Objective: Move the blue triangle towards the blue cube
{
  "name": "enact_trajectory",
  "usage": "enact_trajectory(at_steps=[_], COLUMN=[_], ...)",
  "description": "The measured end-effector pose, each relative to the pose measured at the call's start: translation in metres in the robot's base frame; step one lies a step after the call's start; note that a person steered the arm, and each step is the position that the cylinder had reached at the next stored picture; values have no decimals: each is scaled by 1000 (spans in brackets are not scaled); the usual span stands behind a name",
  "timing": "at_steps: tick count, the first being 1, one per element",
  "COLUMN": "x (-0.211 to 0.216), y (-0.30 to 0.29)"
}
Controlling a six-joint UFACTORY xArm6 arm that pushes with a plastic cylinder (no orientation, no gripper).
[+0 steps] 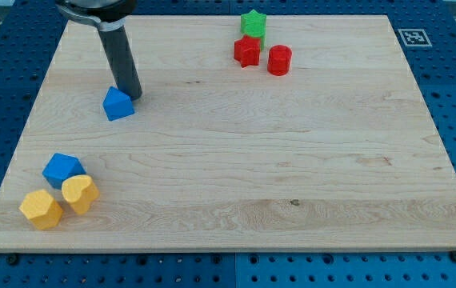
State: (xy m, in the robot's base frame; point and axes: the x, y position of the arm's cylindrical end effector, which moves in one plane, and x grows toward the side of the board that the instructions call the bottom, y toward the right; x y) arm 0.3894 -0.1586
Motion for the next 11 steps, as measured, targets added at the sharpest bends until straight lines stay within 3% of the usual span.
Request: enact_trajectory(at_steps=[3, 8, 10, 11], x=[2, 103, 118, 112], y=[-18, -18, -15, 34])
